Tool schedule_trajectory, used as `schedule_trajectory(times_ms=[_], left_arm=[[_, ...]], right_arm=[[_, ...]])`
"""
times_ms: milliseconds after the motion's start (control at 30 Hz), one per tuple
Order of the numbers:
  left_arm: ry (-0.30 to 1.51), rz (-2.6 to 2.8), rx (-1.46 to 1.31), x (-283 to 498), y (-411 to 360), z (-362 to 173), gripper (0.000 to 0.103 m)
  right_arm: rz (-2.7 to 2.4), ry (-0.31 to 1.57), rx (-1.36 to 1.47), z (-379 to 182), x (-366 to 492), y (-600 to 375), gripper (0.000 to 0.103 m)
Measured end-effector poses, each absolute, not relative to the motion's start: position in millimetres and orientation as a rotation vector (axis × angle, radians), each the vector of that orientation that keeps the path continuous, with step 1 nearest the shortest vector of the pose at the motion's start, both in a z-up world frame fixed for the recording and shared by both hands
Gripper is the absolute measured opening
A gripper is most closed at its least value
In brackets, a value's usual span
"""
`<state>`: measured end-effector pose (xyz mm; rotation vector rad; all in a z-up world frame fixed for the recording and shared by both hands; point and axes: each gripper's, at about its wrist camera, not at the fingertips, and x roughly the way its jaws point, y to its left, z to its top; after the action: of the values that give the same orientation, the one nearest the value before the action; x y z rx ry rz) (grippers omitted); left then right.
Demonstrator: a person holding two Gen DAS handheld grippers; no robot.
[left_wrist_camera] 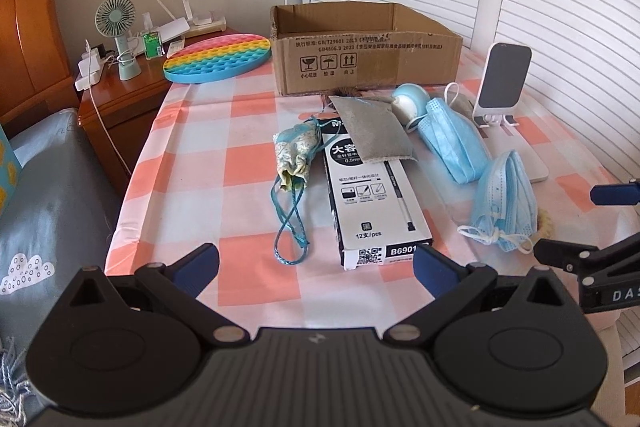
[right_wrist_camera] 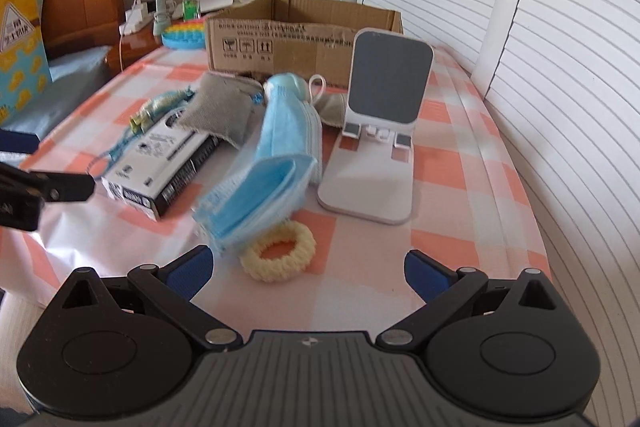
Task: Organize soft objects
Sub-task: 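Move both tools toward the blue face masks and cream scrunchie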
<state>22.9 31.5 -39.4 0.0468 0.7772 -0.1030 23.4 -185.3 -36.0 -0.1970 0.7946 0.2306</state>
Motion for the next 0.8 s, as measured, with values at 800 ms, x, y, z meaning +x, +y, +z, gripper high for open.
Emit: schedule_trajectory(times_ms=[800], left_arm=[[0.792,-0.244,0.013,37.3,22.4,-49.1,0.102]], right_arm=[[0.263,0.719,-0.171,-73.9,47.0,-193.5,0.103]])
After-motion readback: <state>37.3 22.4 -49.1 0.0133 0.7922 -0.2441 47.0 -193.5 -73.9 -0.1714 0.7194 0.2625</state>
